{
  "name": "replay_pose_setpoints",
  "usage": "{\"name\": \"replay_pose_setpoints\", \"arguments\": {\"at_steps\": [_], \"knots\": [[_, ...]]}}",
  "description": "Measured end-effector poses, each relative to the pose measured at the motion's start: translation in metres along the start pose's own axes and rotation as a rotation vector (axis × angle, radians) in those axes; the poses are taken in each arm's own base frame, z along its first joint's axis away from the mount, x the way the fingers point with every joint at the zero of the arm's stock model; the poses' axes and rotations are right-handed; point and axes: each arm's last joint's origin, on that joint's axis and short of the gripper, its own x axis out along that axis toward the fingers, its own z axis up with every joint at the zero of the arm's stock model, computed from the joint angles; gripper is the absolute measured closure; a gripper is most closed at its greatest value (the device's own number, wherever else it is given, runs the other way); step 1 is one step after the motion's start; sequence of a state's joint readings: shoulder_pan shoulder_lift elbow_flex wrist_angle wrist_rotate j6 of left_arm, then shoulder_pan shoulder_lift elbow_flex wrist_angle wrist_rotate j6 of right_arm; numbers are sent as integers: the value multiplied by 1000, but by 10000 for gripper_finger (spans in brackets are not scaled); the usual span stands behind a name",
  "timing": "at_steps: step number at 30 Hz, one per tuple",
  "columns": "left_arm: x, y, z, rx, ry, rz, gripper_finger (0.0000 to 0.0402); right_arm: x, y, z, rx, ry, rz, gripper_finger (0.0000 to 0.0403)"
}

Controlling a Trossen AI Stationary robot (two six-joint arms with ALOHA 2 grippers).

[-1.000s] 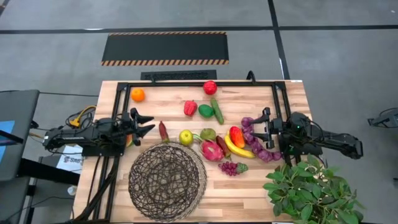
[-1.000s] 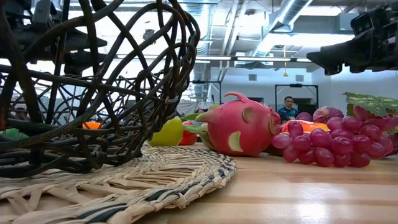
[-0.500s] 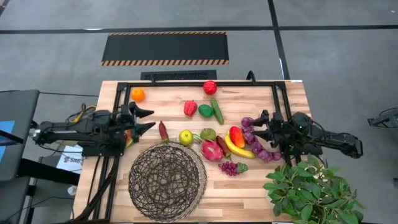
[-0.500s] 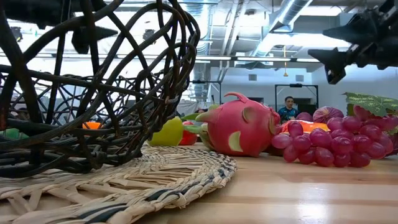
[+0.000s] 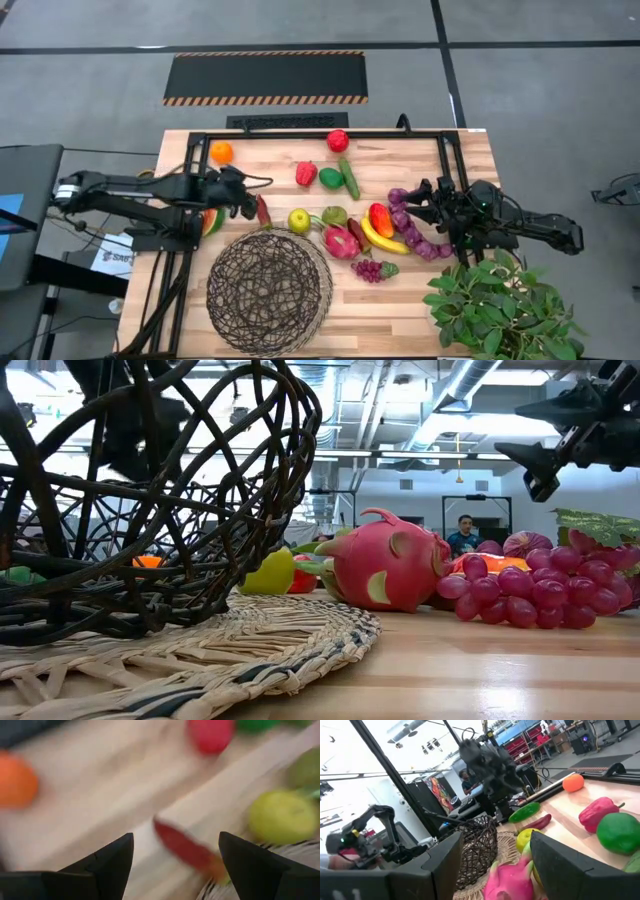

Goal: Build produce basket
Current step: Put the watermelon into the woven basket

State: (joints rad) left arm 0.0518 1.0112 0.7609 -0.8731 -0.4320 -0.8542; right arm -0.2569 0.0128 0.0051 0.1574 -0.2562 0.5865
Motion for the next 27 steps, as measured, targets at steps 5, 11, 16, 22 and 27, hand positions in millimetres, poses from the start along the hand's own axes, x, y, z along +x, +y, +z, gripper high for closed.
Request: {"name": "replay_pose_setpoints", "arguments": {"at_steps": [5, 11, 16, 22, 27], "knots": [[19, -2, -12, -48, 216, 104, 124, 0, 0, 0, 40, 0, 0, 148], [15, 11, -21, -46, 355, 228, 124, 0, 0, 0, 68, -1, -1, 148], [12, 24, -22, -117, 383, 352, 125, 0, -1, 1, 69, -20, -28, 148], [20, 24, -20, -154, 385, 410, 125, 0, -2, 1, 69, -46, -62, 148], [37, 24, -26, -75, 481, 420, 125, 0, -2, 1, 69, -47, -64, 148]]}}
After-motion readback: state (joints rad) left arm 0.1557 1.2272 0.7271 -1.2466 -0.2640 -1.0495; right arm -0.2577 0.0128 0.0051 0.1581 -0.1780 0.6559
